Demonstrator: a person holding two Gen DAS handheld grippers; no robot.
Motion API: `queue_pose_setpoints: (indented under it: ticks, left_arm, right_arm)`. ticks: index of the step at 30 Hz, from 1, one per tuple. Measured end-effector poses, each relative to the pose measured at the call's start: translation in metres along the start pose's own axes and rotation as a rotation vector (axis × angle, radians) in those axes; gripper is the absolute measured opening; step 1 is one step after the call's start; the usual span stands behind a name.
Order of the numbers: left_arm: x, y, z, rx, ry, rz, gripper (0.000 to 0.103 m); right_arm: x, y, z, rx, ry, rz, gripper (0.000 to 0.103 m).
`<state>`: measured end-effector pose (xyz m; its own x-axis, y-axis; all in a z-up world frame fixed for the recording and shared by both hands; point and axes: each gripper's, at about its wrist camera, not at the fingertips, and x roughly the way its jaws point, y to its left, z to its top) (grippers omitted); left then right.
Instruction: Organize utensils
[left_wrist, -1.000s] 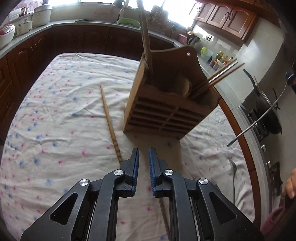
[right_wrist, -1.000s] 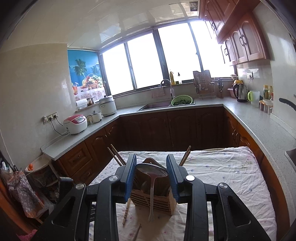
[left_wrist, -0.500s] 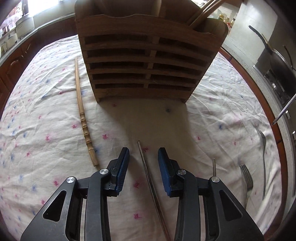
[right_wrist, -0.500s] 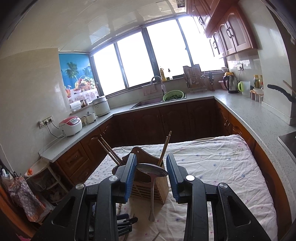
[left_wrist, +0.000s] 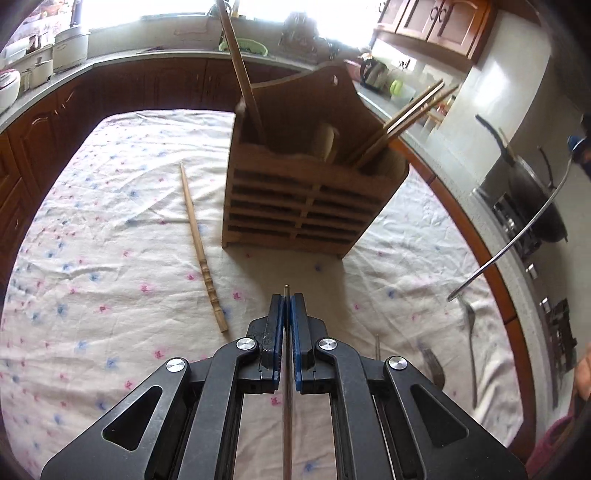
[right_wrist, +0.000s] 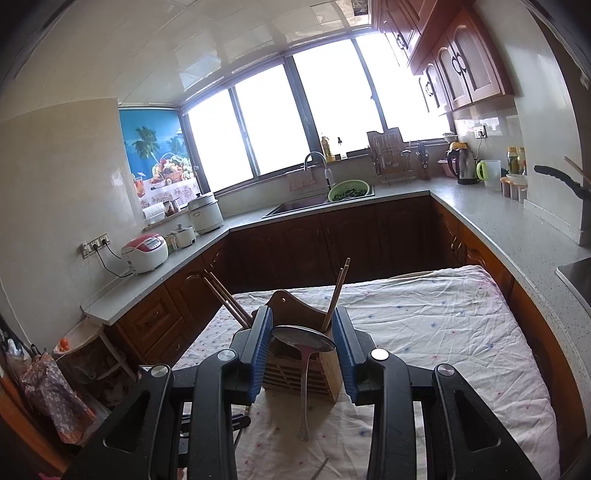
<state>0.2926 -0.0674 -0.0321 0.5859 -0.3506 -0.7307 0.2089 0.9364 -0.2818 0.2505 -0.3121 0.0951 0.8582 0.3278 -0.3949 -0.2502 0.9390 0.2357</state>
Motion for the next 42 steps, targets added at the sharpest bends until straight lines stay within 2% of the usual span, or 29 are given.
queue_pose_setpoints:
  ticks: [5, 10, 26, 34, 42]
  left_arm:
    - [-0.050, 0.005, 0.015, -0.019, -0.114, -0.019, 0.003]
    - [-0.082, 0.009, 0.024, -0.025, -0.182, -0.027, 0.003]
    - [-0.121, 0.007, 0.040, -0.019, -0.295, -0.055, 0.003]
    - [-0.144, -0.001, 0.075, 0.016, -0.388, -0.063, 0.003]
    - [-0.168, -0.005, 0.127, 0.039, -0.529, -0.050, 0.003]
  right_arm:
    - [0.001, 0.007, 0.001, -0.009, -0.006, 0.012, 0.034]
    - [0.002, 0.016, 0.003, -0.023, -0.007, 0.025, 0.034]
    - [0.001, 0.025, 0.006, -0.037, -0.018, 0.028, 0.034]
    - [0.015, 0.025, 0.016, -0.036, -0.027, 0.030, 0.034]
    - [0.041, 0.024, 0.040, -0.048, -0.053, 0.025, 0.034]
